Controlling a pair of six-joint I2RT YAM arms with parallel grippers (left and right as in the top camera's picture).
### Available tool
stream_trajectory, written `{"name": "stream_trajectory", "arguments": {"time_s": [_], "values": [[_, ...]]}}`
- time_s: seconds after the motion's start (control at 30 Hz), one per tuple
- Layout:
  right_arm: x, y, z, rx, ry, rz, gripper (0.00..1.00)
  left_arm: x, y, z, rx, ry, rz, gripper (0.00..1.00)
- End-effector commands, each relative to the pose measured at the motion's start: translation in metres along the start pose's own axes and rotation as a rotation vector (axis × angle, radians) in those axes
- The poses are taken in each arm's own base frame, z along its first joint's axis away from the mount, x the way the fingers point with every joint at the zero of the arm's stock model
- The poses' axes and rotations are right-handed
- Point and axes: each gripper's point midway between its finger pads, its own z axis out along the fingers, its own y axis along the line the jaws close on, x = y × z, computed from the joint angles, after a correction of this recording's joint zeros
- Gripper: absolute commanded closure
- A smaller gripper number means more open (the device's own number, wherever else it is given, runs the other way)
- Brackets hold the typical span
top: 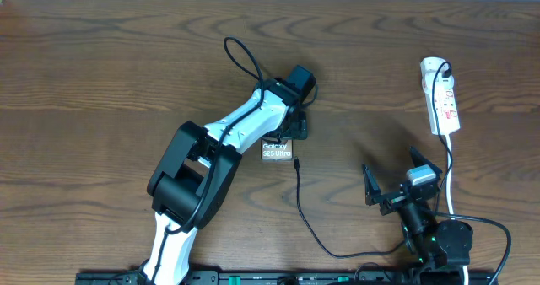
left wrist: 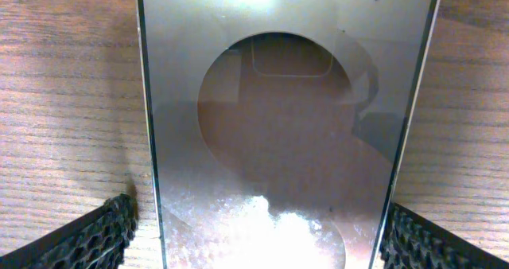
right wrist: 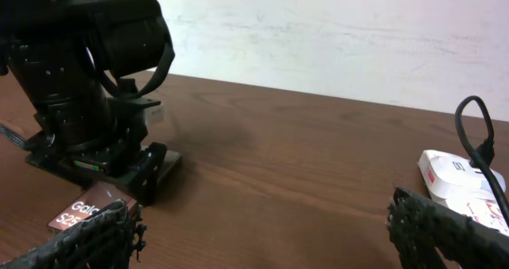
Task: Plug charger to phone and switch on socket
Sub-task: 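Lift the phone with the left gripper and hold it upright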
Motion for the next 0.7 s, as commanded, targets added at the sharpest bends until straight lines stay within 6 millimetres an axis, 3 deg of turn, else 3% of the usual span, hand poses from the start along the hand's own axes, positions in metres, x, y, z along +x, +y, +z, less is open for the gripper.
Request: {"name": "stream_trajectory", "arguments": {"time_s": [0.0, 0.67], "values": [[0.001, -0.001, 0.0, 0.003, 0.004, 0.013, 0.01, 0.025, 0.026, 0.037, -0.126, 0.073, 0.03, 0.02], [0.001, -0.001, 0.0, 0.003, 0.004, 0.013, 0.01, 0.034, 0.026, 0.036, -0.118, 0.117, 0.032, 0.02]]}}
